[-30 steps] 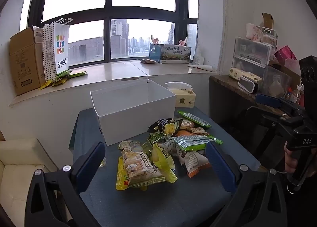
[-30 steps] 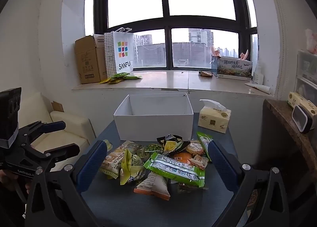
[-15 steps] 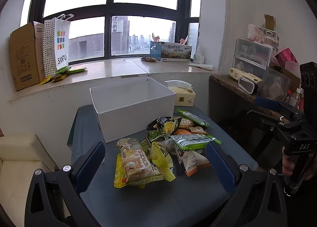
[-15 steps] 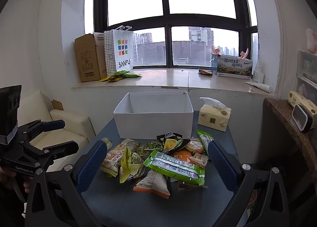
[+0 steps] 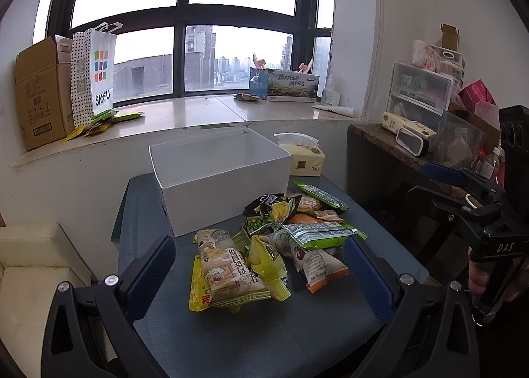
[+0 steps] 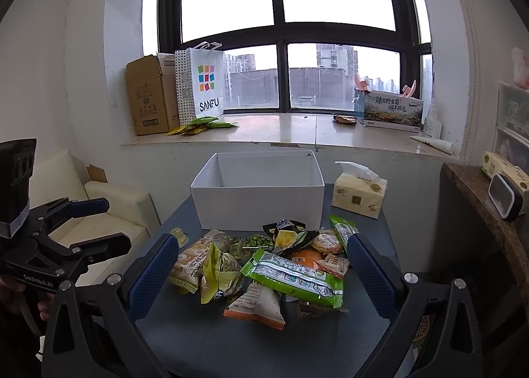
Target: Organize snacks
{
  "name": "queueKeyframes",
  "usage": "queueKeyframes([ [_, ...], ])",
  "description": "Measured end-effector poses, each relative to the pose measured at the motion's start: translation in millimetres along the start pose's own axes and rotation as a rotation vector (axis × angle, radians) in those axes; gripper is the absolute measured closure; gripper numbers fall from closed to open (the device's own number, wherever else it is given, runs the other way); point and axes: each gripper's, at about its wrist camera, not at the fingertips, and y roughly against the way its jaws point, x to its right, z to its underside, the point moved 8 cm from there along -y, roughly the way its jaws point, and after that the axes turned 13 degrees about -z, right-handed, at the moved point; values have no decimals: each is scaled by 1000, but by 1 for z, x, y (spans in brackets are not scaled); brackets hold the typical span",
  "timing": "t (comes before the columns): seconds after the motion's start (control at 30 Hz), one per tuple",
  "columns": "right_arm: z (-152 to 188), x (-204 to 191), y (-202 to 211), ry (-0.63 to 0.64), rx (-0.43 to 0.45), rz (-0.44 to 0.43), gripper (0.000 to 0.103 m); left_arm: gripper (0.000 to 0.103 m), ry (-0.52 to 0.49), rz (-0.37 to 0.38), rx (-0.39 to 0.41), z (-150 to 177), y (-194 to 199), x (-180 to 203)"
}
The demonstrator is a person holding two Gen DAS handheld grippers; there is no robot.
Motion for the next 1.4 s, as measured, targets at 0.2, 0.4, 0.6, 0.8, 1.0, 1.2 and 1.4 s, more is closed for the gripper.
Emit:
queueKeyframes([
  [0.2, 0, 0, 0, -2, -3, 1, 0, 0, 3, -2, -3, 0, 0, -1],
  [0.4, 1, 1, -1, -6, -7, 1, 0, 0, 4, -3, -4, -1, -1, -2],
  [0.6, 1, 1, -2, -4, -7, 2, 0, 0, 3, -1, -5, -1, -1, -2],
  [0.8, 2, 2, -1, -2, -8, 4, 0, 0, 2, -2, -3, -1, -1, -3],
  [1.0, 2, 1, -1, 1, -6, 4, 0, 0, -3, -4, 1, -2, 0, -2],
  [1.2, 2, 1, -1, 1, -6, 4, 0, 0, -4, -4, 1, -2, 0, -2],
  [1.4, 2, 1, -1, 0, -8, 6, 0, 0, -4, -3, 2, -3, 1, -2],
])
